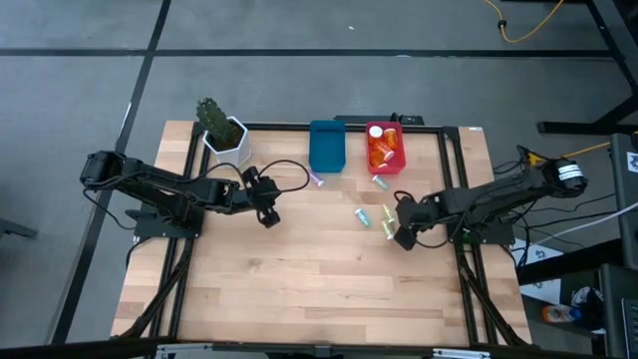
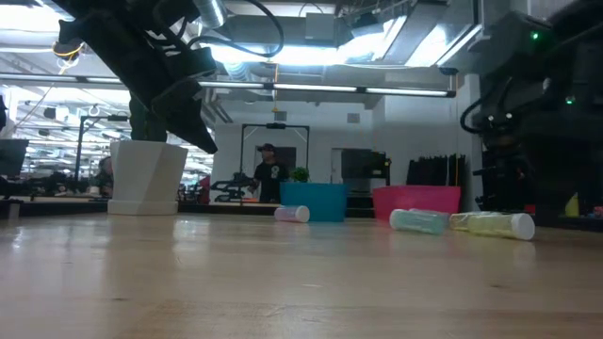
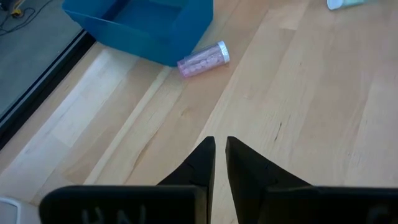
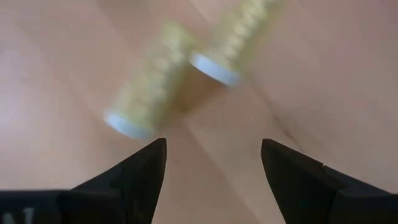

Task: Pick and place medicine bottles into bin by pill shape (circle, oval)
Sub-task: Put the bottom small yellow pill bottle into the blue bin

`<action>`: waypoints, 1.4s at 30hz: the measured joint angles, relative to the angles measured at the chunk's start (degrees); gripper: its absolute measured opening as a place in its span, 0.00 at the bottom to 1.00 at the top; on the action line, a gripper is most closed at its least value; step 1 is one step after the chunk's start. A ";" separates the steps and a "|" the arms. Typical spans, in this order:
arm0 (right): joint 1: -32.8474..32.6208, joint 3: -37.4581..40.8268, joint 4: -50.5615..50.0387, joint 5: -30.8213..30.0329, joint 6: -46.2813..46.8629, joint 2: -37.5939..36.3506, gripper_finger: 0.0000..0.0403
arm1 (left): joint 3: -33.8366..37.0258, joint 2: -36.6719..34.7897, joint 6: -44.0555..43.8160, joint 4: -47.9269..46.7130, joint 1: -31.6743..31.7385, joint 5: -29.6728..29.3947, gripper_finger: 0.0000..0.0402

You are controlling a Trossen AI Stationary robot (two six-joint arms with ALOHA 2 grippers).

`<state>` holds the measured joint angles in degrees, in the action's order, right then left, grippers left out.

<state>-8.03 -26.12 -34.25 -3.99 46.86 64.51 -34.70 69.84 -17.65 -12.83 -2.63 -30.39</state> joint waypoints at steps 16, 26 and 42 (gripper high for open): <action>-2.19 0.21 11.82 -4.56 6.57 3.36 0.66 | 0.00 0.00 0.02 0.16 -0.02 -0.01 0.09; -2.21 -0.11 15.30 -5.79 7.21 9.92 0.66 | -0.07 2.79 4.08 13.48 -0.02 -0.02 0.09; -2.19 -0.51 13.67 -6.49 7.19 10.29 0.59 | -6.91 14.80 8.87 15.48 1.98 3.11 0.09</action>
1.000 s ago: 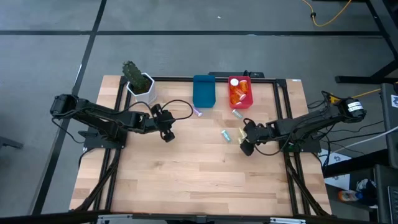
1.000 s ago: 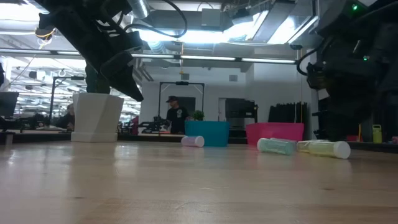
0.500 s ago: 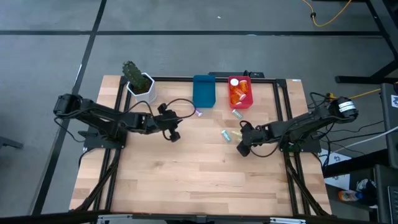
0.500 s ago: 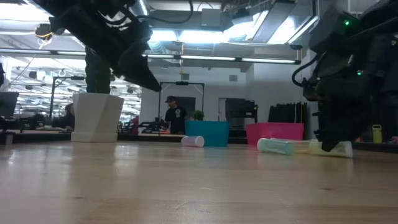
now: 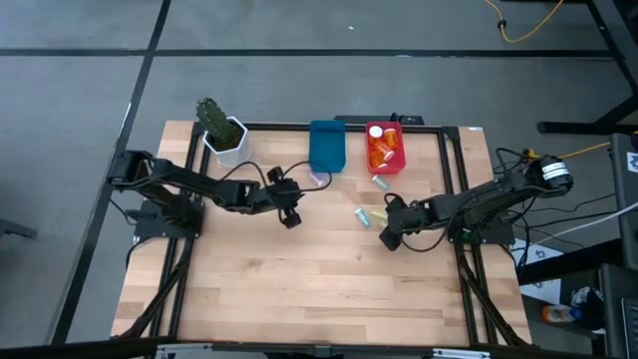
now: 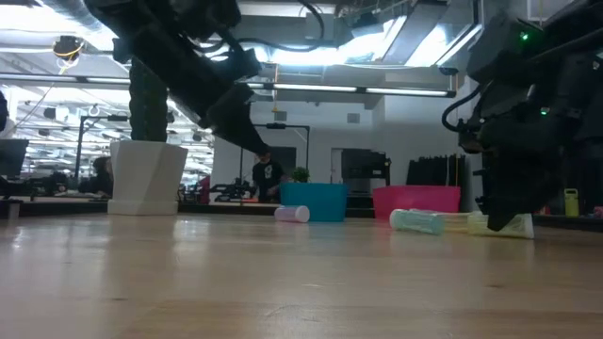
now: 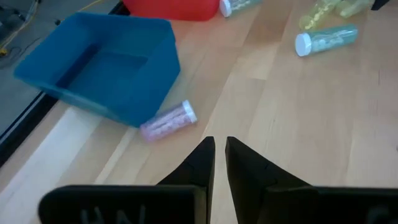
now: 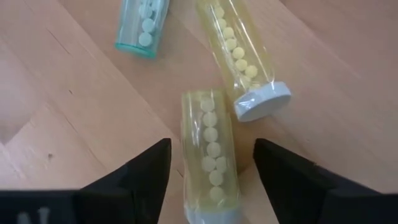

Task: Pick and place medicine bottles into bin by pill shape (circle, oval)
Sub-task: Put the bottom small yellow pill bottle into the blue bin

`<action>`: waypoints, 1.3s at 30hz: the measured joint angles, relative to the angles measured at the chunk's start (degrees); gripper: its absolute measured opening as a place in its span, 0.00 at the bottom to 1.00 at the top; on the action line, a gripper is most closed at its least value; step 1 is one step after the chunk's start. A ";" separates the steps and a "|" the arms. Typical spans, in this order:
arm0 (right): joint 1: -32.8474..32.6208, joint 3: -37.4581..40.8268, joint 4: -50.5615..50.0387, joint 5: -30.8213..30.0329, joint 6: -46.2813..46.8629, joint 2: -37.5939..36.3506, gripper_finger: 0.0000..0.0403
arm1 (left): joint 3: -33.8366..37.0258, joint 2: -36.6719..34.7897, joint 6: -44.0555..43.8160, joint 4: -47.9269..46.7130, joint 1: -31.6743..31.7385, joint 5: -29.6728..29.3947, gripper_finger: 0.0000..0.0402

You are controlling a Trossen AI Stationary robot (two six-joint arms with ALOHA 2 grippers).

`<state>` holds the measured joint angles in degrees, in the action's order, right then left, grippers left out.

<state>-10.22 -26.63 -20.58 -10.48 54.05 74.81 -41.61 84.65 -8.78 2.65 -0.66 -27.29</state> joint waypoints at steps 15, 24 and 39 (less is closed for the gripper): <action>0.04 -1.76 -2.83 0.94 -3.96 -0.13 0.27 | -1.31 2.07 1.90 -0.72 0.01 0.02 0.09; 0.22 -15.67 -3.97 1.80 -19.07 -0.30 0.23 | -1.31 2.03 1.95 -2.34 0.01 0.00 0.09; 19.22 -22.91 17.10 -6.01 -40.85 3.58 0.24 | -1.26 -3.35 1.82 -3.45 -1.33 -0.24 0.09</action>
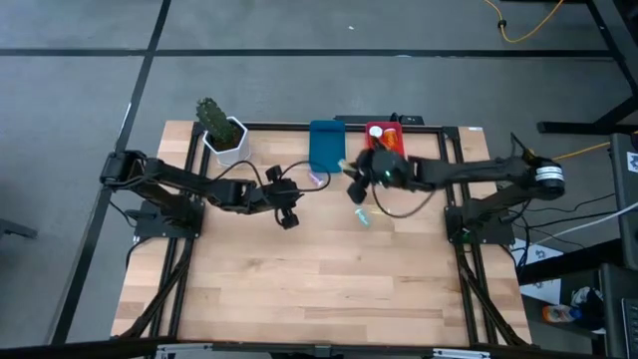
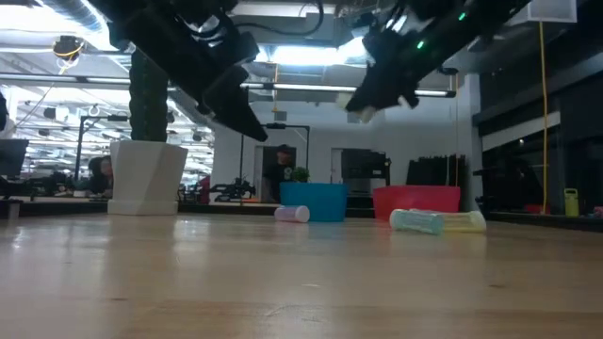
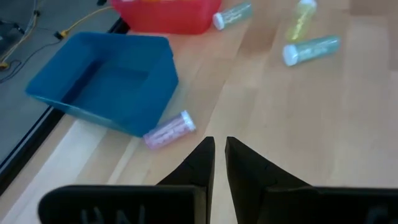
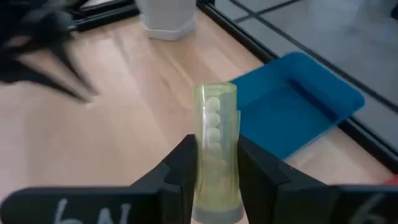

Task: Pick and place medicine bottles into bin by pill shape (circle, oval)
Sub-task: Put the bottom small yellow pill bottle into the blue bin

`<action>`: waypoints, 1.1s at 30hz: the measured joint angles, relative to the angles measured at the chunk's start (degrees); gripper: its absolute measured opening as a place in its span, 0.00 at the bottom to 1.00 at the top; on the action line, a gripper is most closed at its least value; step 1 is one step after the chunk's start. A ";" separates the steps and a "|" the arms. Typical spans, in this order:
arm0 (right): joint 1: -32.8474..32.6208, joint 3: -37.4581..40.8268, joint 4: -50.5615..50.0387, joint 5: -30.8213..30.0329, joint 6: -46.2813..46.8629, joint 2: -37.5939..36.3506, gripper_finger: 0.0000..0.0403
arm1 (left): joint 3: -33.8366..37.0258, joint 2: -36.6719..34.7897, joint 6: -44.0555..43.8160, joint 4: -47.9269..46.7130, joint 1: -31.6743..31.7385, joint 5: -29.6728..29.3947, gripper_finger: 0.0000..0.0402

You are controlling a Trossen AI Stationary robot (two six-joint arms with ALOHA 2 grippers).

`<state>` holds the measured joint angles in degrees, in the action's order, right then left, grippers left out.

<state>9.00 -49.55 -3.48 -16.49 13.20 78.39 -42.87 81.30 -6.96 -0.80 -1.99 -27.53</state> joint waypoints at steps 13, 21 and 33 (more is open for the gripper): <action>12.28 -3.65 14.53 14.64 -1.90 15.61 0.24 | 0.00 -0.07 1.55 0.26 -0.93 -0.04 0.09; 14.22 -9.39 14.48 14.65 -2.19 20.63 0.24 | 0.00 -0.04 1.57 0.28 -0.93 -0.04 0.09; 14.62 -10.05 14.40 13.91 -3.68 21.27 0.26 | 0.00 -0.04 1.59 0.26 -0.93 -0.07 0.09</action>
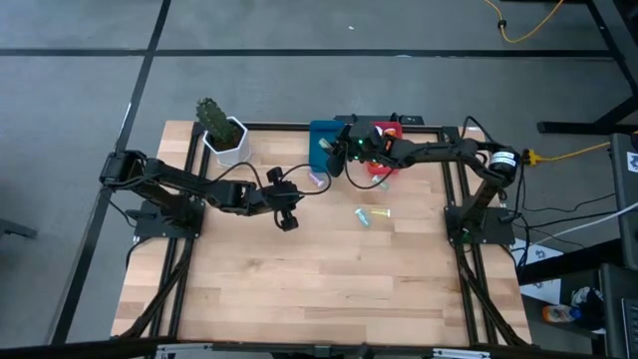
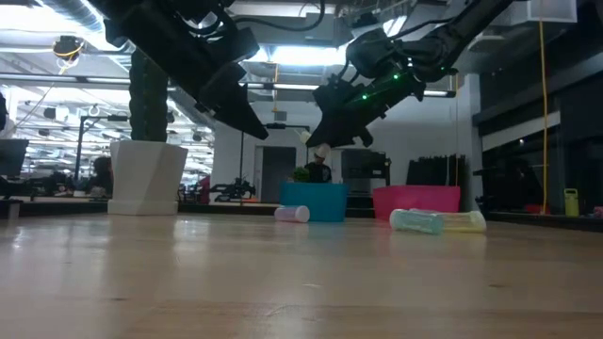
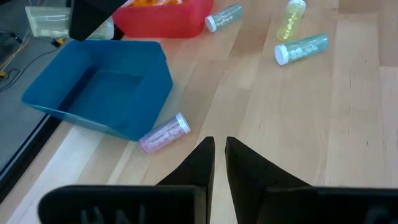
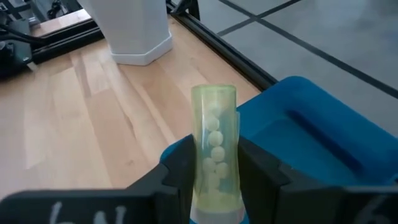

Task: Pick and place medicine bottles into bin by pill shape (circle, oval)
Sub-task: Put the bottom small yellow pill bottle into the blue bin, then put the small purple pill bottle into the blue bin

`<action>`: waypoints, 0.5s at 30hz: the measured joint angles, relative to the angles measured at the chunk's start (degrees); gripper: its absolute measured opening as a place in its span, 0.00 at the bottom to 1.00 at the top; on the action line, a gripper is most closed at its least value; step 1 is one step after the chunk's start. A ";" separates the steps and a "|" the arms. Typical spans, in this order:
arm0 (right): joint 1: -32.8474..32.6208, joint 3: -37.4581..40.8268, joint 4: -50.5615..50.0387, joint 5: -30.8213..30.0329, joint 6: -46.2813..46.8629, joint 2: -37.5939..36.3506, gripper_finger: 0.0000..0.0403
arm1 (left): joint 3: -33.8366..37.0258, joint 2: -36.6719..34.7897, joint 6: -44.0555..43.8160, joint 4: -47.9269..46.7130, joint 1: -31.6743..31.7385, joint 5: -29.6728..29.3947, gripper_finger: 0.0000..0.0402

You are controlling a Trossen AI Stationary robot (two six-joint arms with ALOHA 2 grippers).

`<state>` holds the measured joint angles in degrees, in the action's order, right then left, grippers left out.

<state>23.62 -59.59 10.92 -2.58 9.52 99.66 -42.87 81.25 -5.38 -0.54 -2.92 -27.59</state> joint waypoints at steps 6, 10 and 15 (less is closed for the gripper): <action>0.00 0.00 -0.11 -2.96 -0.87 0.00 0.35 | 0.00 0.01 0.00 -0.01 0.00 0.00 0.09; 0.00 0.00 -0.11 -2.95 -0.91 0.00 0.41 | 0.00 0.02 -0.01 -0.02 0.00 0.00 0.09; 0.00 0.00 -0.58 -2.91 -1.05 0.00 0.45 | 0.00 0.02 0.00 -0.02 0.00 0.00 0.09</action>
<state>23.62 -59.59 10.34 -5.49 8.46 99.66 -42.87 81.28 -5.38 -0.56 -2.92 -27.59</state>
